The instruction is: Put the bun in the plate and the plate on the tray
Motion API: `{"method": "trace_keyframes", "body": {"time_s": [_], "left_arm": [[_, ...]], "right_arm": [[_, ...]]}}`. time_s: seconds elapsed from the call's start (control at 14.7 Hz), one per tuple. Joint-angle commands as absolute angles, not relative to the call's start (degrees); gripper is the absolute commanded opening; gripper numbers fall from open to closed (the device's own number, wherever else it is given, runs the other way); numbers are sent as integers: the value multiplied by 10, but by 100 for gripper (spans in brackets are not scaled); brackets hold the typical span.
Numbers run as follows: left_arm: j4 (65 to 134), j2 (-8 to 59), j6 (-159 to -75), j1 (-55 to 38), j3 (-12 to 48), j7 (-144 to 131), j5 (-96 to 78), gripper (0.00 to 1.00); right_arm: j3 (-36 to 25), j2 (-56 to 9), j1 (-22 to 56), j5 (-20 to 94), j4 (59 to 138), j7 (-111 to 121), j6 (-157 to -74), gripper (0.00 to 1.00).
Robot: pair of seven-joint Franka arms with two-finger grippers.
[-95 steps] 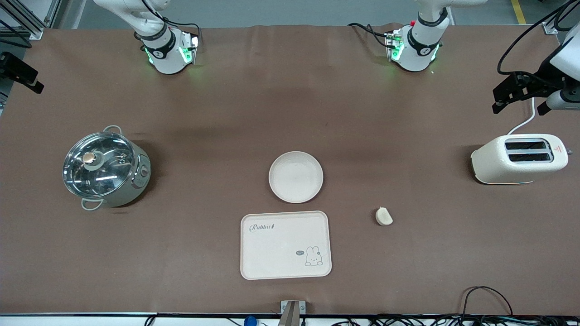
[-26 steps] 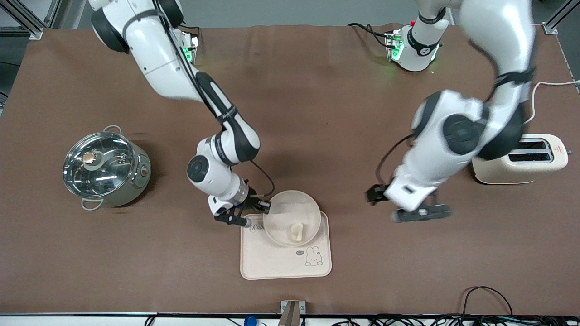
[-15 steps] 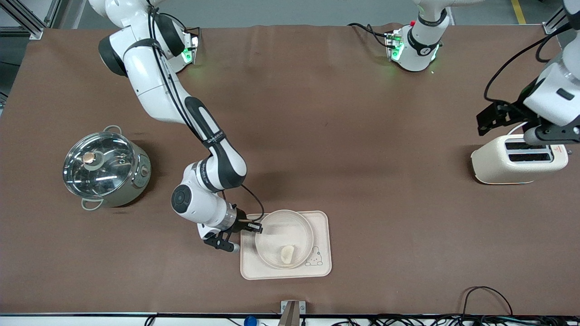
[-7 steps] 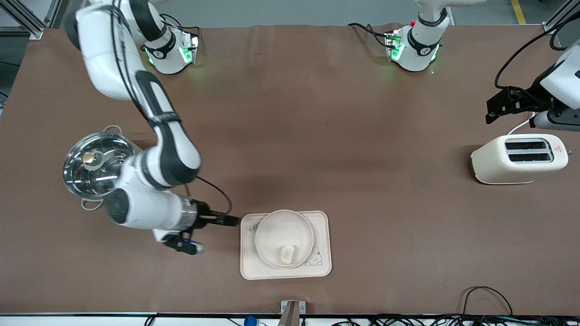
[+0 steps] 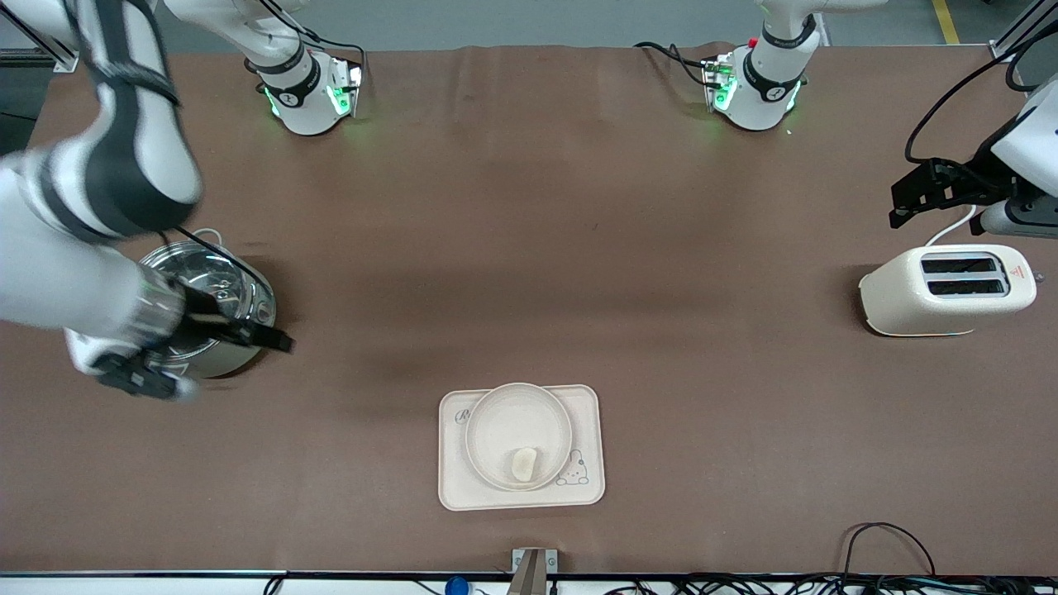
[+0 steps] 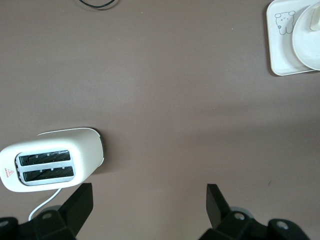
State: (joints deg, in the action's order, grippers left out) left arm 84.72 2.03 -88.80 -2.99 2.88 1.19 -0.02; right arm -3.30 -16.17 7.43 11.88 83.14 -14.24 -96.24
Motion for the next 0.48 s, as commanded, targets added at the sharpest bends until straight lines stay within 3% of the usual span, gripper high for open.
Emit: {"method": "trace_keyframes", "body": {"time_s": [0.0, 0.2, 0.41], "left_arm": [[838, 25, -889, -33, 22, 15, -2, 100], [838, 25, -890, -33, 19, 16, 0, 100], [838, 25, -891, -30, 18, 18, -1, 100]], "right_arm": [[-20, -6, 55, 41, 957, -130, -931, 100], [-20, 78, 37, -30, 961, -93, -865, 100], [-9, 133, -48, -33, 963, -20, -824, 100]]}}
